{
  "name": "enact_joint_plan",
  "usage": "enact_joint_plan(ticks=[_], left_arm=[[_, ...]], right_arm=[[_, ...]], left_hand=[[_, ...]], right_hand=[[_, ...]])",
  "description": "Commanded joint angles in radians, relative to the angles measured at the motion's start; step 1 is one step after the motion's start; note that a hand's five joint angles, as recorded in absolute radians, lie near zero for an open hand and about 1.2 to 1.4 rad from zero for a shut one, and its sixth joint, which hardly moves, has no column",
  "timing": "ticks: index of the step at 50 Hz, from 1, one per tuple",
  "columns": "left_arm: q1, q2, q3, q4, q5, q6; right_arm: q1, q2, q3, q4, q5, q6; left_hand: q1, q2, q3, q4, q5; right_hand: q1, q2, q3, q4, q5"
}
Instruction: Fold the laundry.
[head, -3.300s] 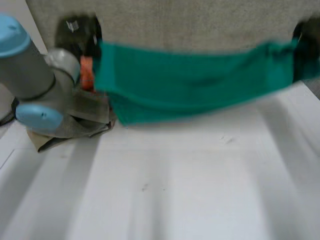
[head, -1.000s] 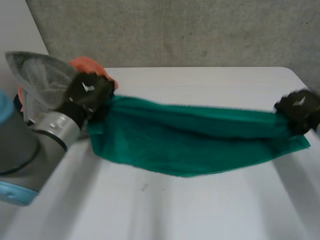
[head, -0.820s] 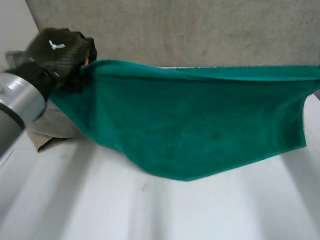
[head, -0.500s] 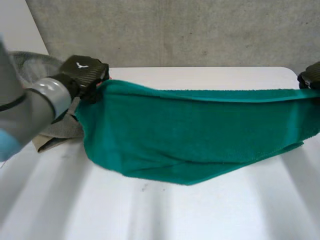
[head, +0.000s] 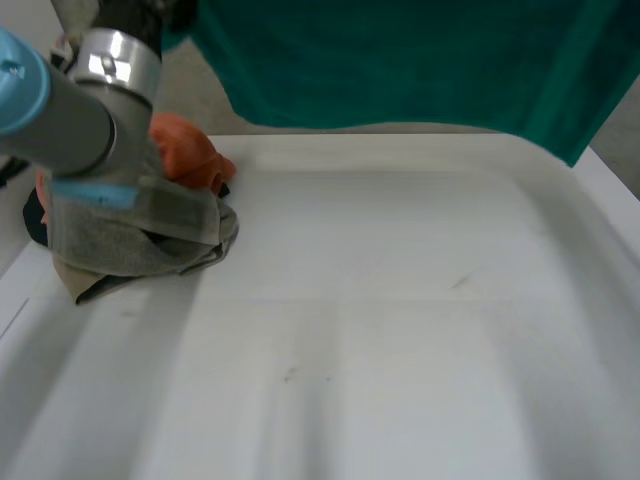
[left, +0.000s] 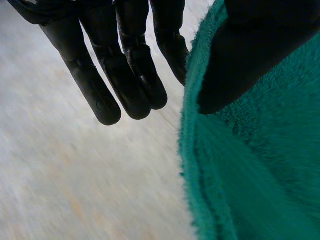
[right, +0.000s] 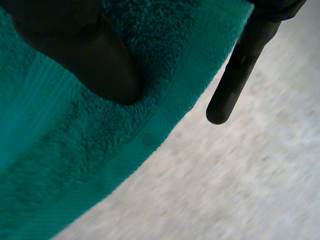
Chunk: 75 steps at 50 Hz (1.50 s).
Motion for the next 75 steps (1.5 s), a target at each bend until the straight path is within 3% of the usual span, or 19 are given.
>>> enact_joint_plan(ticks=[1, 8, 15, 19, 24, 29, 35, 40, 44, 54, 60, 61, 62, 64, 65, 75], left_arm=[[-0.007, 0.027, -0.250, -0.031, 0.010, 0.026], [-0.017, -0.021, -0.450, -0.039, 0.012, 0.129], [-0.044, -0.027, -0.616, -0.114, 0.006, 0.360], [-0.049, 0.094, -0.718, -0.286, -0.007, 0.465], [-0.060, 0.293, -0.823, -0.673, -0.046, 0.482], [-0.087, 0.387, -0.828, -0.919, -0.036, 0.473], [-0.087, 0.363, -0.760, -0.797, -0.027, 0.462], [-0.093, 0.208, -0.649, -0.586, -0.033, 0.463], [-0.093, 0.072, -0.527, -0.492, -0.040, 0.463], [-0.098, -0.246, -0.168, -0.466, -0.047, 0.474], [-0.096, -0.358, -0.016, -0.462, -0.045, 0.477], [-0.098, -0.377, 0.007, -0.464, -0.042, 0.474], [-0.099, -0.383, 0.011, -0.462, -0.040, 0.474], [-0.099, -0.391, 0.022, -0.459, -0.037, 0.477], [-0.099, -0.394, 0.033, -0.453, -0.037, 0.471], [-0.099, -0.356, 0.051, -0.401, -0.066, 0.433]], right_arm=[[0.000, 0.057, 0.153, 0.146, -0.092, -0.014], [0.000, 0.144, 0.283, 0.271, -0.146, -0.145], [-0.006, 0.137, 0.403, 0.521, -0.135, -0.447], [-0.018, 0.077, 0.454, 0.771, -0.088, -0.615], [-0.116, -0.102, 0.572, 1.031, -0.013, -0.788], [-0.169, -0.181, 0.638, 1.061, -0.008, -0.968], [-0.167, -0.178, 0.606, 1.011, -0.016, -0.891], [-0.097, -0.031, 0.537, 0.813, -0.025, -0.741], [-0.028, 0.049, 0.475, 0.666, -0.014, -0.672], [0.055, 0.258, 0.278, 0.487, 0.092, -0.641], [0.072, 0.342, 0.181, 0.418, 0.132, -0.641], [0.075, 0.367, 0.157, 0.414, 0.145, -0.641], [0.078, 0.379, 0.147, 0.412, 0.151, -0.642], [0.092, 0.400, 0.126, 0.411, 0.165, -0.642], [0.107, 0.408, 0.107, 0.405, 0.177, -0.635], [0.115, 0.307, 0.070, 0.342, 0.205, -0.478]], left_hand=[[0.244, 0.198, 0.204, 0.197, 0.224], [0.244, 0.198, 0.204, 0.197, 0.224], [0.244, 0.198, 0.204, 0.197, 0.224], [0.244, 0.198, 0.204, 0.197, 0.224], [0.244, 0.198, 0.204, 0.197, 0.224], [0.244, 0.198, 0.204, 0.197, 0.224], [0.244, 0.198, 0.204, 0.197, 0.224], [0.244, 0.198, 0.204, 0.197, 0.224], [0.244, 0.198, 0.204, 0.197, 0.224], [0.244, 0.198, 0.204, 0.197, 0.224], [0.244, 0.198, 0.204, 0.197, 0.224], [0.186, 0.140, 0.146, 0.139, 0.166], [-0.160, -0.206, -0.201, -0.208, -0.180], [-0.946, -0.993, -0.987, -0.994, -0.967], [-0.878, -0.924, -0.918, -0.925, -0.898], [-0.968, -1.014, -1.009, -1.016, -0.988]], right_hand=[[0.280, 0.223, 0.211, 0.200, 0.200], [0.280, 0.223, 0.211, 0.200, 0.200], [0.280, 0.223, 0.211, 0.200, 0.200], [0.280, 0.223, 0.211, 0.200, 0.200], [0.280, 0.223, 0.211, 0.200, 0.200], [0.280, 0.223, 0.211, 0.200, 0.200], [0.280, 0.223, 0.211, 0.200, 0.200], [0.280, 0.223, 0.211, 0.200, 0.200], [0.280, 0.223, 0.211, 0.200, 0.200], [0.280, 0.223, 0.211, 0.200, 0.200], [0.280, 0.223, 0.211, 0.200, 0.200], [-0.492, -0.549, -0.561, -0.572, -0.572], [-0.942, -0.998, -1.011, -1.021, -1.022], [-0.942, -0.998, -1.011, -1.021, -1.022], [-0.942, -0.998, -1.011, -1.021, -1.022], [-0.942, -0.998, -1.011, -1.021, -1.022]])
